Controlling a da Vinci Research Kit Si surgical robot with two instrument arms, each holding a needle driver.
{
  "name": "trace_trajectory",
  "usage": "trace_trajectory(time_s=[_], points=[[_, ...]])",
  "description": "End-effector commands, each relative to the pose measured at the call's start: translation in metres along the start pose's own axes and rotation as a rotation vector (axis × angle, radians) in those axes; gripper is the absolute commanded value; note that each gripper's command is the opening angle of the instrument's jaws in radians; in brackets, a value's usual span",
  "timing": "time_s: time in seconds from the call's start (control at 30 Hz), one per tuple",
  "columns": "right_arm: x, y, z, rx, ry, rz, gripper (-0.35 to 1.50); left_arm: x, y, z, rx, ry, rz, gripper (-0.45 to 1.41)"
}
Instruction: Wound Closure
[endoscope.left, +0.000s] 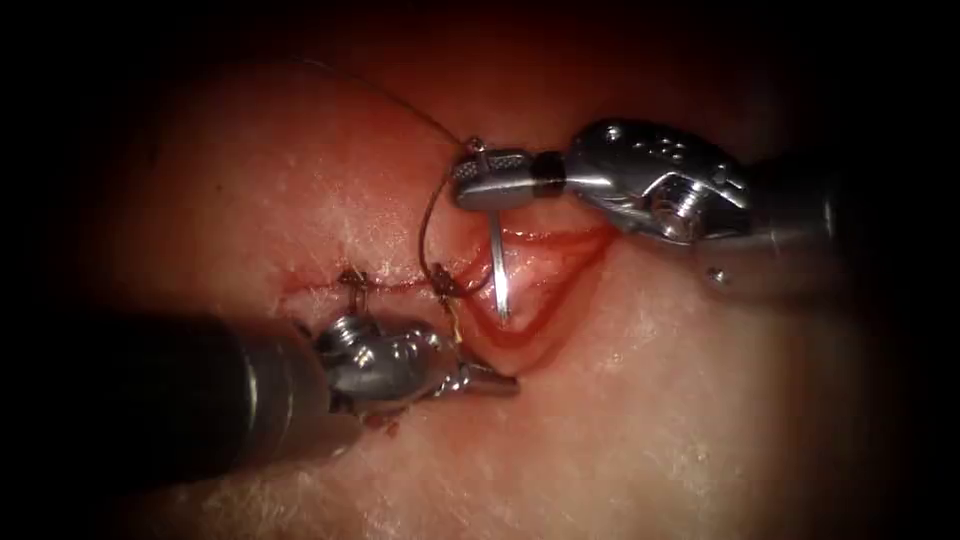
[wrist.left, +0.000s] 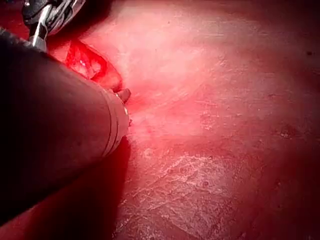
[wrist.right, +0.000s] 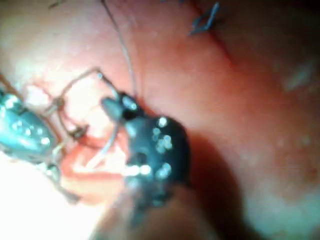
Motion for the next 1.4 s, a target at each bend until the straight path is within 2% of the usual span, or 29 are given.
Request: trace_trajectory(time_s=[0.03,0.5,0.8,1.3,1.33,1.37,1.4], points=[[-0.0005,0.0002,0.0008,0.004,-0.001,0.019,-0.35,-0.0002,-0.0001,0.0009,-0.001,0.000,0.000,-0.11],[-0.0022,-0.0010,0.0008,0.056,0.007,0.159,-0.35,-0.0002,-0.0002,0.0008,-0.002,0.000,0.001,-0.13],[-0.0025,-0.0015,0.0009,0.100,0.062,0.268,-0.35,-0.0002,-0.0002,0.0008,-0.002,0.000,0.001,-0.13],[-0.0031,-0.0018,0.0007,0.062,0.068,0.415,-0.35,-0.0002,-0.0002,0.0008,-0.002,0.000,0.001,-0.13],[-0.0030,-0.0017,0.0005,0.011,0.106,0.431,0.68,-0.0002,-0.0002,0.0008,-0.002,0.000,0.001,-0.13],[-0.0030,-0.0017,0.0005,0.011,0.106,0.431,0.68,-0.0002,-0.0002,0.0008,-0.002,0.000,0.001,-0.13],[-0.0029,-0.0016,0.0004,-0.005,0.117,0.433,1.05,-0.0002,-0.0001,0.0008,-0.002,0.000,0.001,-0.13]])
